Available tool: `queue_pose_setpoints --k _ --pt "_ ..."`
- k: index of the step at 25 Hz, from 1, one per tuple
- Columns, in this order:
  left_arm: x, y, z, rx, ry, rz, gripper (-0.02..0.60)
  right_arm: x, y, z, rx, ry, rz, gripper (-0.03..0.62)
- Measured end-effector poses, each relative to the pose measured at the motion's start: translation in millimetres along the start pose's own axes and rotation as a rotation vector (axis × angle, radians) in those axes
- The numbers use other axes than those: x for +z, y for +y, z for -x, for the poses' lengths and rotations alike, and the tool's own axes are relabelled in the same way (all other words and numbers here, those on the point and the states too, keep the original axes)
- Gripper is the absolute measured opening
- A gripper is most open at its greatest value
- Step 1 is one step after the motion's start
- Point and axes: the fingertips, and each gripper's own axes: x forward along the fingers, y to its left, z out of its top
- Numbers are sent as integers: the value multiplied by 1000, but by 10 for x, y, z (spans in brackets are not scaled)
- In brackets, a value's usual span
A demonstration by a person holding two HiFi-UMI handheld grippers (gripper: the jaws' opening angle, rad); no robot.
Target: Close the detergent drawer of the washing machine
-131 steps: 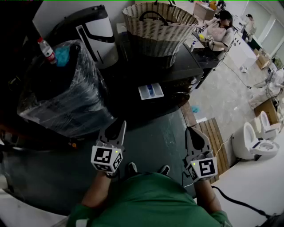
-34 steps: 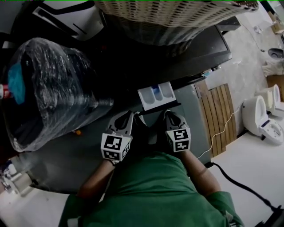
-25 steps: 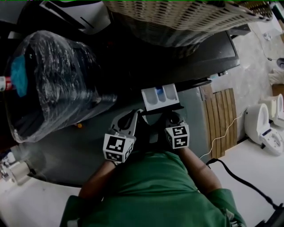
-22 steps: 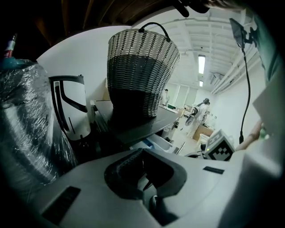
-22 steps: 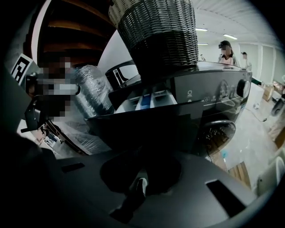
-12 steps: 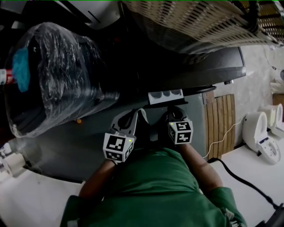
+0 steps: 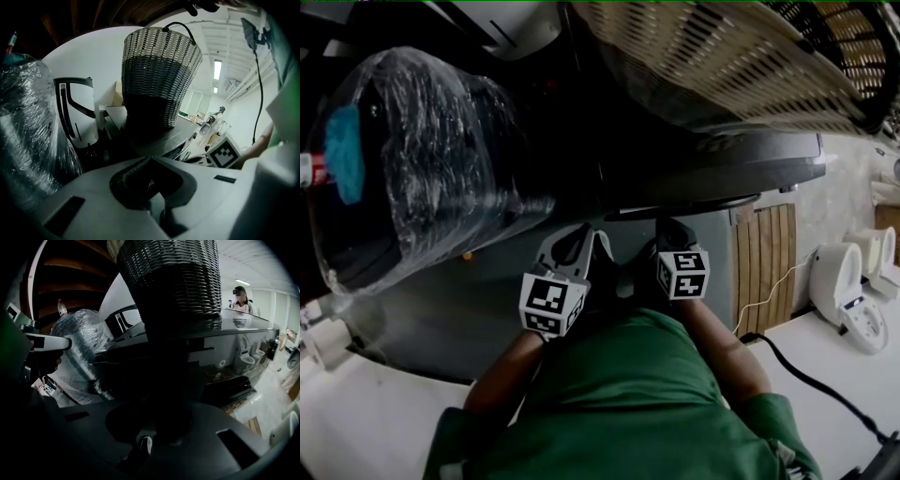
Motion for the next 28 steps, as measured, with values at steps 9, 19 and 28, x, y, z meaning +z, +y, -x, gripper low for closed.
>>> queue_pose_setpoints --k 9,19,28 --pt "-49 160 1 25 11 4 20 119 -20 -118 -9 -8 -8 21" --pt "15 146 -83 8 16 13 20 150 -13 -116 -24 -4 20 21" --pt "112 179 -181 0 18 6 20 164 -10 -113 -25 15 34 21"
